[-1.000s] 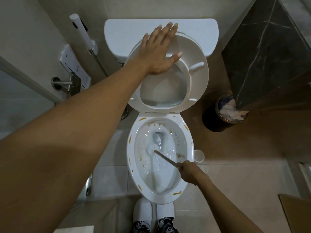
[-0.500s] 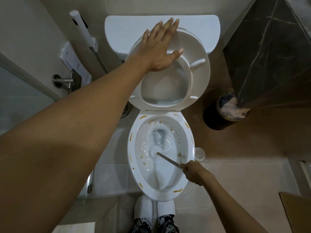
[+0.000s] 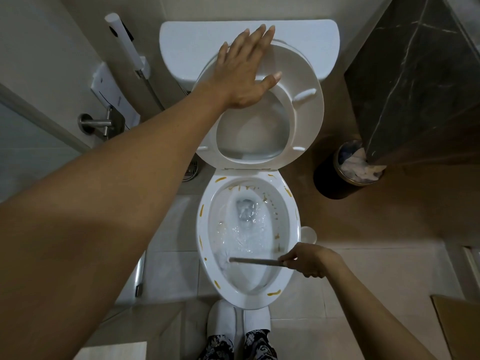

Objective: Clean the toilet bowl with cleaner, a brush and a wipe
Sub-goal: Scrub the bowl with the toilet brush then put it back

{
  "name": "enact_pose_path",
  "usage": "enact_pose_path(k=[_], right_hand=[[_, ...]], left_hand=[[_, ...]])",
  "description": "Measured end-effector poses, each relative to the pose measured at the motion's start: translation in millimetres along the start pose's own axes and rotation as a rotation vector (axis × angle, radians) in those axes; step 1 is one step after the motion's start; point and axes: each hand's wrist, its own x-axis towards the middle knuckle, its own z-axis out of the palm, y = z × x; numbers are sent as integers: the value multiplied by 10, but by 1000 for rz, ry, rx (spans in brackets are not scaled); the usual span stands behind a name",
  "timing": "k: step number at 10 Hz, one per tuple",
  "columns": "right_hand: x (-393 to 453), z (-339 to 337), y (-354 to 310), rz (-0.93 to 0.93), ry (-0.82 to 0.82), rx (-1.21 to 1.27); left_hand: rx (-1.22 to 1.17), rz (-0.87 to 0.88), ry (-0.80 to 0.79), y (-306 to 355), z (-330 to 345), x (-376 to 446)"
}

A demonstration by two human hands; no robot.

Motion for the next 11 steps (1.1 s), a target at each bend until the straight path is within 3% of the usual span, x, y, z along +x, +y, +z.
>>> enact_pose_path(k=[3, 5, 7, 9, 11], right_hand=[[174, 66, 19, -15, 67, 123], [44, -205, -66, -8, 33, -128], [171, -50, -163, -33, 116, -131], [90, -324, -154, 70, 30, -342], [111, -242, -182, 63, 74, -333]], left_hand=[[1, -4, 4, -8, 2, 6], [-8, -8, 4, 1, -6, -4], [-2, -10, 2, 0, -10, 2], [-3, -11, 5, 2, -5, -1], [-1, -6, 1, -6, -6, 0]])
